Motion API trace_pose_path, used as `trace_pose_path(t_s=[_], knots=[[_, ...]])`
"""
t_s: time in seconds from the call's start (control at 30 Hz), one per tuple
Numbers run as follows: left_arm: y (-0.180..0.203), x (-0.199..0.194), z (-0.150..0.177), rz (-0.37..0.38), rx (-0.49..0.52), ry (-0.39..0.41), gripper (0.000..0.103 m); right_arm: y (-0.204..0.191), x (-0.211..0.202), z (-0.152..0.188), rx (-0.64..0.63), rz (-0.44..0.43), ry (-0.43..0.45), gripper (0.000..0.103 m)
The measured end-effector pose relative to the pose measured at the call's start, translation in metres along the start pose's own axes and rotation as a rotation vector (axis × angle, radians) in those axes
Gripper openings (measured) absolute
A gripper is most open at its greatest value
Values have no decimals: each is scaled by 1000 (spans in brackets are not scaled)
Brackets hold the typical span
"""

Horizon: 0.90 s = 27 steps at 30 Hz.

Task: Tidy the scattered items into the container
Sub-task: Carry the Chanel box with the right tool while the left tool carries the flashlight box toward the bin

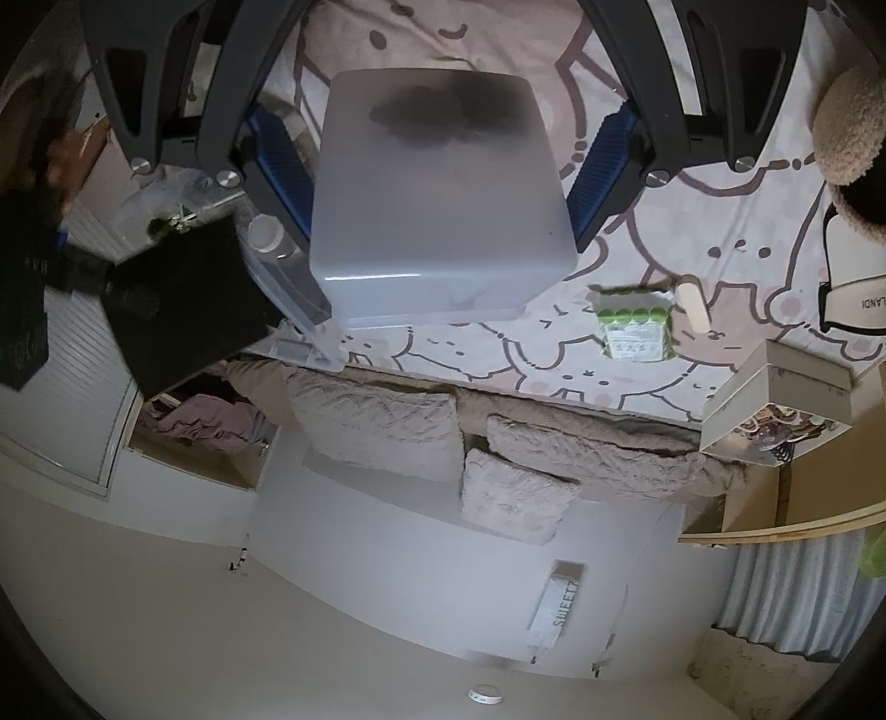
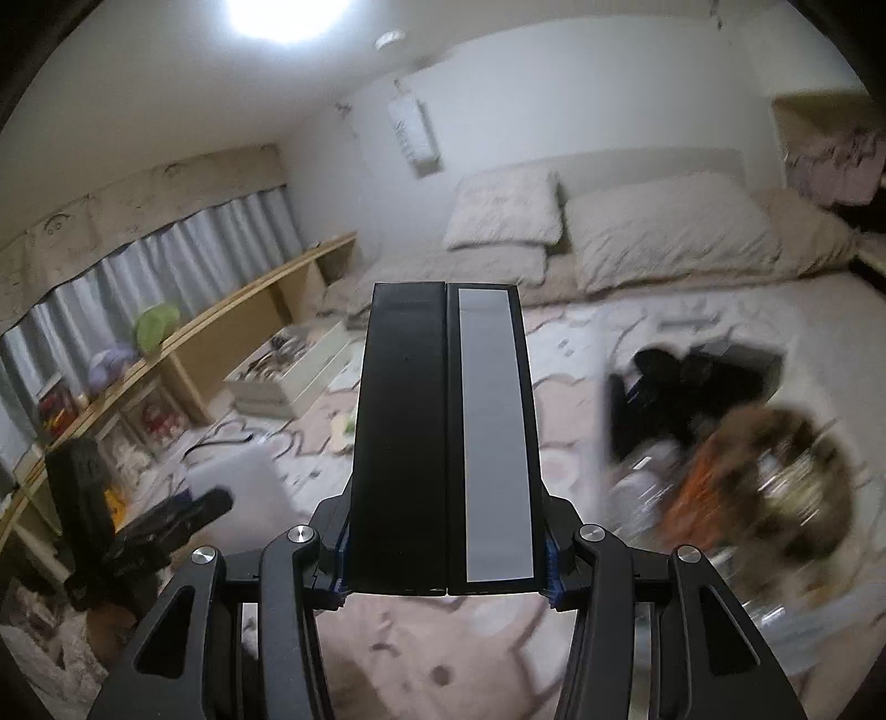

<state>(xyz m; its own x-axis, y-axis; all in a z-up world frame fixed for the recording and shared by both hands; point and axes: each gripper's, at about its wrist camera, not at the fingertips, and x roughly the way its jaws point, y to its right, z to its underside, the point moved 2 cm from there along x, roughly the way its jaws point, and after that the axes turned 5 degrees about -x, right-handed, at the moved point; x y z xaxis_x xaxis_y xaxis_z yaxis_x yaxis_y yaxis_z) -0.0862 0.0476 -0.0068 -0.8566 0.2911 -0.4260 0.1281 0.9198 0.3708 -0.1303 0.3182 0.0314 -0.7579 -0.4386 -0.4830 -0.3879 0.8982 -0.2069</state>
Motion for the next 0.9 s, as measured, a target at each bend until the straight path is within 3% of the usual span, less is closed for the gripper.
trace_pose_path(t_s=[0.27, 0.4, 0.67, 0.83, 0.9], knots=[[20, 14, -11, 41, -3, -5, 86, 45, -13, -49, -161, 256, 22, 50], [31, 20, -16, 65, -3, -1, 86, 74, 5, -69, -243, 404, -33, 50], [45, 31, -18, 100, 17, -13, 86, 127, 81, -72, -460, 708, -286, 50], [39, 37, -18, 87, 22, -24, 86, 145, 133, -62, -567, 800, -507, 50], [36, 38, -19, 82, 22, -22, 86, 149, 157, -55, -639, 848, -634, 50]])
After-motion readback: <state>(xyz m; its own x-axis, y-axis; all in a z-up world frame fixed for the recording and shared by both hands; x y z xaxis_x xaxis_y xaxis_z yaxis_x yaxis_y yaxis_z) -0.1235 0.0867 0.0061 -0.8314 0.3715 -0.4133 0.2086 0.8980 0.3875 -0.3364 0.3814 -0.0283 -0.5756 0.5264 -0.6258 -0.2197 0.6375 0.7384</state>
